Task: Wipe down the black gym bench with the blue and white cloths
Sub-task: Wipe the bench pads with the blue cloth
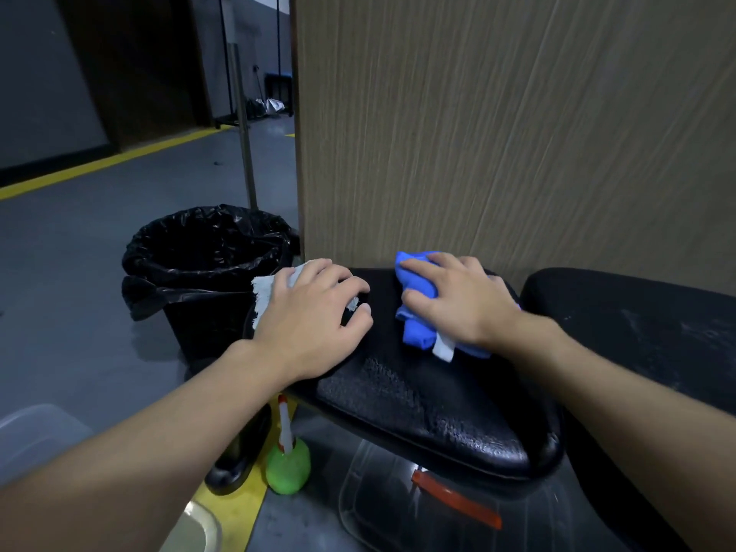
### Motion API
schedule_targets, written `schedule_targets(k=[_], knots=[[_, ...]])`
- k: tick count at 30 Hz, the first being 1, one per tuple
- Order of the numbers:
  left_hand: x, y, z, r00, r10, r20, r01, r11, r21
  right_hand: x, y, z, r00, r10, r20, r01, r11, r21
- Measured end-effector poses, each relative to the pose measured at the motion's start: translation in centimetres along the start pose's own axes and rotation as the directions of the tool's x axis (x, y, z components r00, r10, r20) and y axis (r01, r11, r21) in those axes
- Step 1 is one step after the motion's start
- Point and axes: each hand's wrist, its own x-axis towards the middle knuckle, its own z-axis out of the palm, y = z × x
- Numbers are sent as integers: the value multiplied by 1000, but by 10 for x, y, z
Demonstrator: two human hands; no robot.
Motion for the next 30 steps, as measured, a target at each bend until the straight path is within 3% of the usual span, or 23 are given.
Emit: schedule_targets(k=[6, 14, 23, 30], knots=[[-1, -2, -4, 1000, 8, 0, -8, 998, -63, 43, 6, -5, 989, 137, 59, -139, 990, 38], [-2, -1, -6, 1000, 10, 15, -8, 997, -78, -25, 5, 1, 997, 48, -67, -48, 999, -2], [-3, 1, -6, 1000, 7, 24, -5, 998, -55, -130, -8, 3, 996, -42, -84, 33, 994, -104], [-3, -8, -19, 999, -8, 44, 11, 998, -61, -80, 9, -6, 997, 6, -73, -9, 999, -38]])
